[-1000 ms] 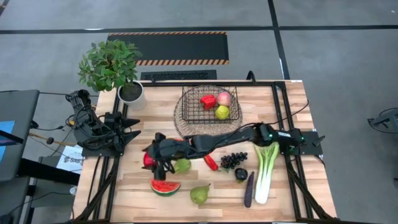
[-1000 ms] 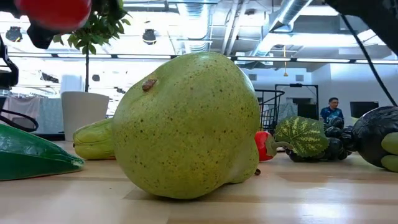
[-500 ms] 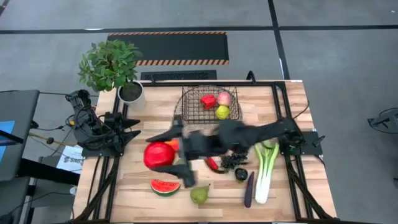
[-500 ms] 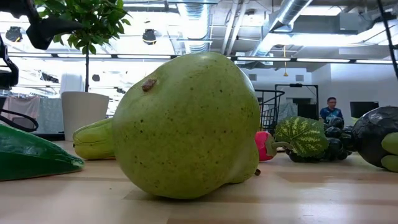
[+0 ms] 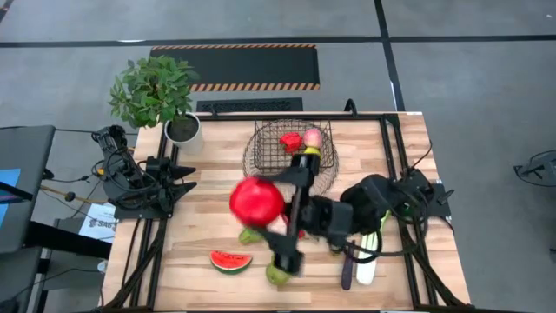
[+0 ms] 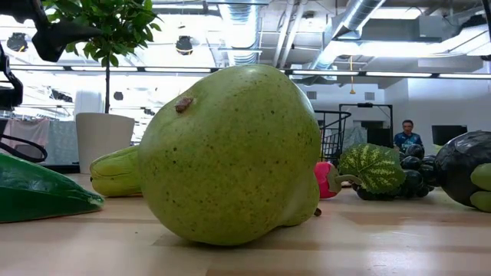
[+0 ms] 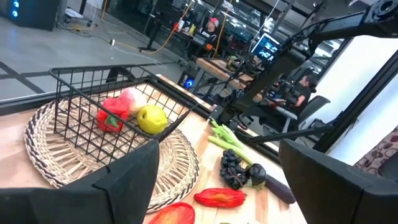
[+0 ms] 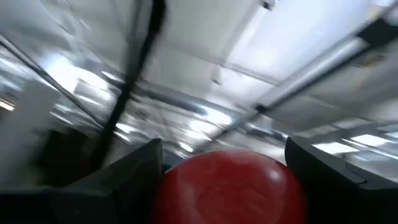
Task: Build produce basket
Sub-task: Put the red apple into the black wire basket
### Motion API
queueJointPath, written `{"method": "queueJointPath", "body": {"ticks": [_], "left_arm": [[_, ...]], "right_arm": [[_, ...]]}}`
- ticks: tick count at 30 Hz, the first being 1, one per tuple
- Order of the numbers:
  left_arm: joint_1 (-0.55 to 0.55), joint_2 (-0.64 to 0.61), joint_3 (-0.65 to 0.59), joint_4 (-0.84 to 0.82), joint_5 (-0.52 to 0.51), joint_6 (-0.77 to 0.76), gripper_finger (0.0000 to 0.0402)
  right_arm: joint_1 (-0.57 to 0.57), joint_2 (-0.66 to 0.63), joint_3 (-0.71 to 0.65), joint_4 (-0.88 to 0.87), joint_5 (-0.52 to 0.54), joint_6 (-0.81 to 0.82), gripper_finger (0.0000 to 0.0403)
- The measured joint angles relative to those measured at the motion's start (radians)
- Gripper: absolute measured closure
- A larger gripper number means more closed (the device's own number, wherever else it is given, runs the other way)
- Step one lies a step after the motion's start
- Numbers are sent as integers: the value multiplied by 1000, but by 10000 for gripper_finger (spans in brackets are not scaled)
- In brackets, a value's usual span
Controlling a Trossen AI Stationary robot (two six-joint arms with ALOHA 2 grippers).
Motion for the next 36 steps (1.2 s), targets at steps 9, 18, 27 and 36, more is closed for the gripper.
{"method": "queueJointPath", "body": {"ticks": [9, 18, 27, 36], "left_arm": [[0, 0, 0, -7, 0, 0, 86], [0, 0, 0, -13, -3, 0, 86], [0, 0, 0, -78, -4, -30, 86], [0, 0, 0, -109, 11, -45, 86]], "right_arm": [[-149, 0, -23, -188, 685, -196, 76], [-417, 2, -25, -981, 617, 603, 76], [-627, 159, -26, -1392, 352, 1040, 76], [-677, 347, -27, -1364, 208, 1103, 76]]}}
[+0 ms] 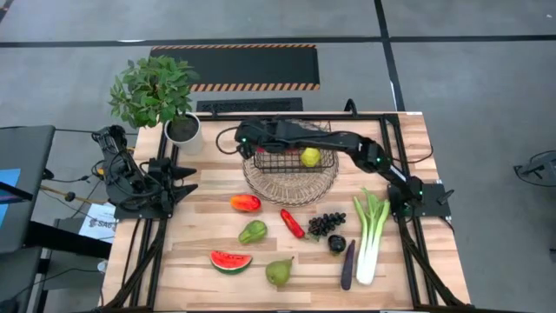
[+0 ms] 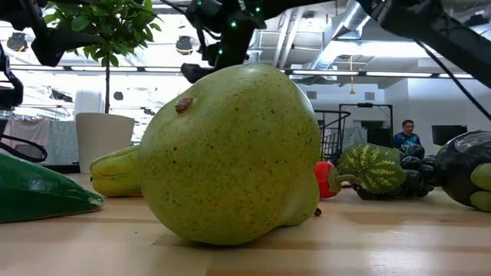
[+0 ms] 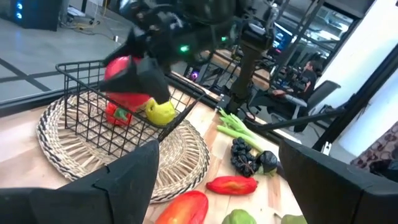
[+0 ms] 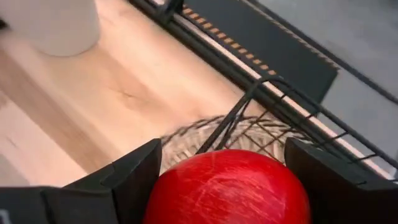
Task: Build produce basket
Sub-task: Put the red apple into the black wire basket
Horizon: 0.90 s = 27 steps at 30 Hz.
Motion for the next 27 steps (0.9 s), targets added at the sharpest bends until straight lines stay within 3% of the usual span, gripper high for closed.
{"method": "queueJointPath", "body": {"ticks": [6, 11, 21, 27], "left_arm": [[0, 0, 0, -15, 12, -10, 86], [0, 0, 0, -39, 13, -27, 86], [0, 0, 0, -54, 7, -34, 86], [0, 0, 0, -74, 5, -43, 86]], "right_arm": [[-40, -7, 3, 18, -10, 15, 76], [-56, -68, 4, -161, -9, 22, 76], [-36, -211, 4, -601, 123, 102, 76], [2, -220, 3, -620, 174, 168, 76]]}}
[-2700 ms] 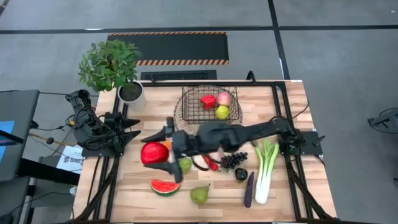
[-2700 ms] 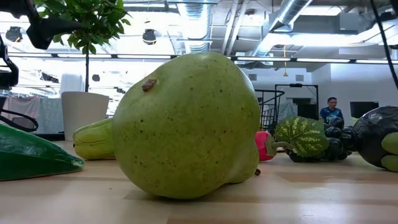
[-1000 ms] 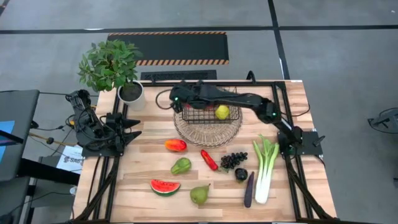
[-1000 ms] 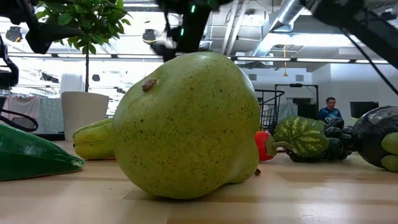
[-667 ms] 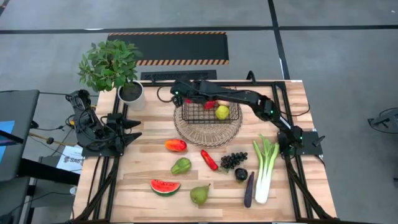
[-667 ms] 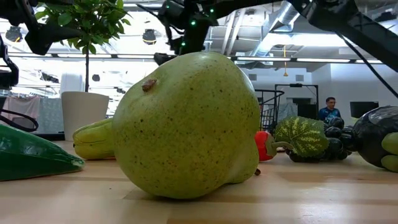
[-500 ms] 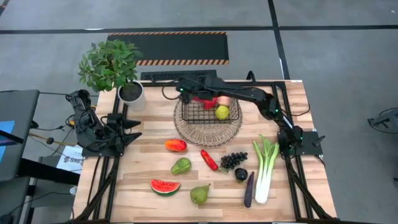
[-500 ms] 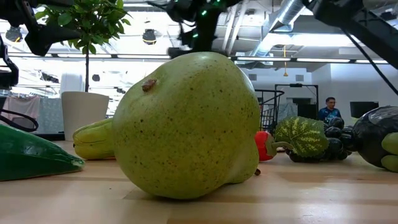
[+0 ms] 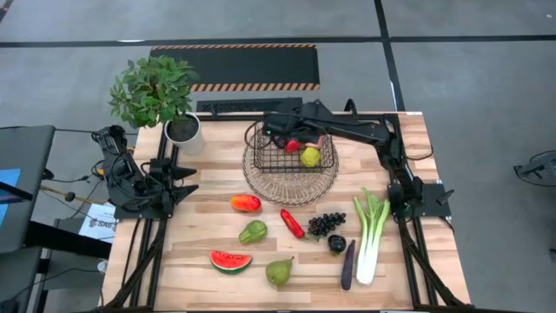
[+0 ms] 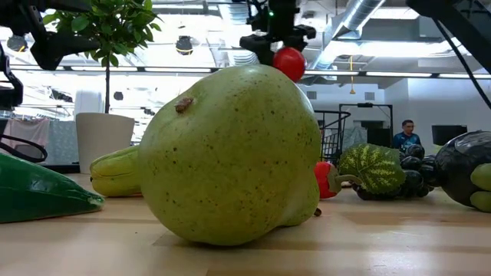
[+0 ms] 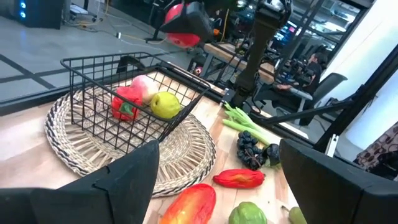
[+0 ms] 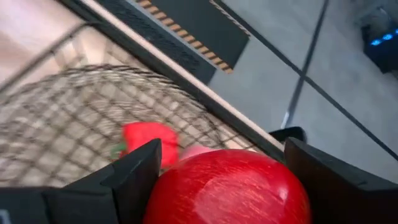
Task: Build produce basket
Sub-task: Put the red apple into the black wire basket
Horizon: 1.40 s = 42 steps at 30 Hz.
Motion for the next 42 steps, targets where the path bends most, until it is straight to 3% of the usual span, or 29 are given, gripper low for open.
{"method": "queueJointPath", "body": {"ticks": [6, 12, 15, 20, 24, 28, 37, 42], "left_arm": [[0, 0, 0, -5, 0, -1, 86], [0, 0, 0, -10, 5, -2, 86], [0, 0, 0, -11, 0, 7, 86], [0, 0, 0, -33, -2, -7, 86], [0, 0, 0, -39, -15, -18, 86], [0, 0, 0, -39, -25, -20, 86], [0, 0, 0, -38, -27, -43, 86], [0, 0, 0, -37, -47, -52, 86]], "right_arm": [[36, 12, -60, 179, -38, -57, 76], [13, -43, -187, 50, -36, -13, 76], [14, -134, -330, 125, -19, 2, 76], [20, -383, -721, 532, -50, -1, 76], [22, -558, -1047, 1034, -83, -19, 76], [13, -584, -1263, 1487, -161, -119, 76], [-25, -414, -1257, 1607, -321, -174, 76], [-25, -359, -1219, 1571, -321, -218, 72]]}}
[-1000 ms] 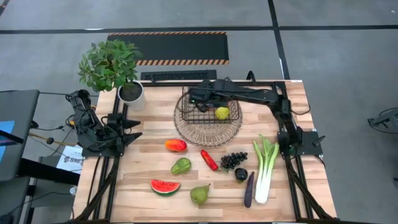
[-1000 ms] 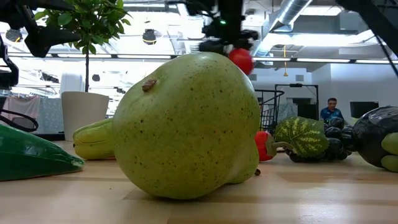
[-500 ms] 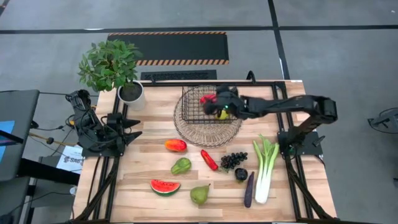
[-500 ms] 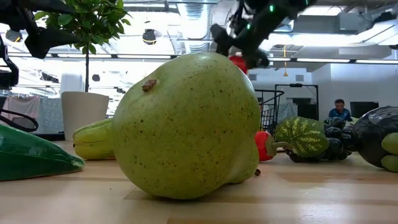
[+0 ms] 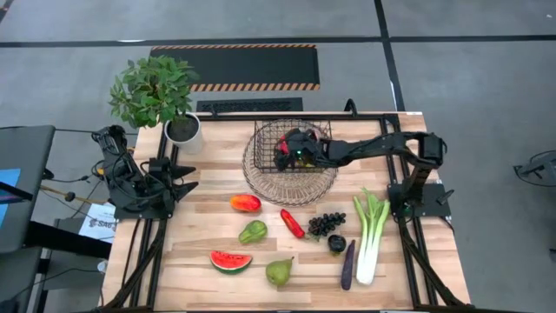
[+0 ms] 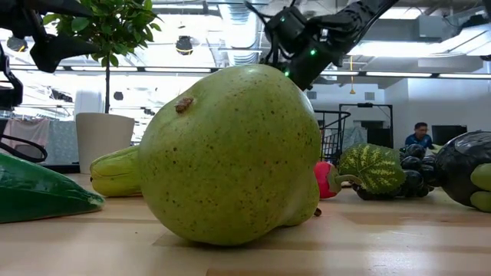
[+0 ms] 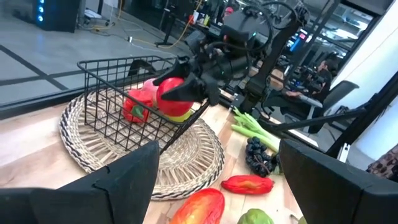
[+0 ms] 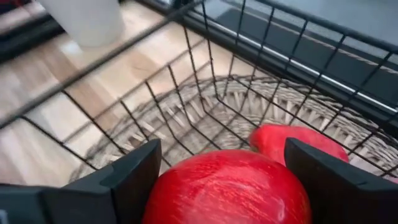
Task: Build produce basket
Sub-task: Put the red apple into the black wire basket, then put the green pear into the black wire basket
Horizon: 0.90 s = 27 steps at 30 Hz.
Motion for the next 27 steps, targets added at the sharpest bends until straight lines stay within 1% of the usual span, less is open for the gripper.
{"method": "queueJointPath", "body": {"ticks": [11, 18, 22, 27], "left_arm": [[0, 0, 0, -15, -12, -2, 86], [0, 0, 0, -16, -8, -3, 80], [0, 0, 0, -16, -7, -7, 71], [0, 0, 0, -16, -1, -9, 67]], "right_arm": [[4, 0, 53, -184, 1, -21, 26], [3, 0, 55, -188, -14, -23, 8], [11, -1, 55, -189, -14, -23, 6], [24, -34, 55, -173, -18, -23, 9]]}}
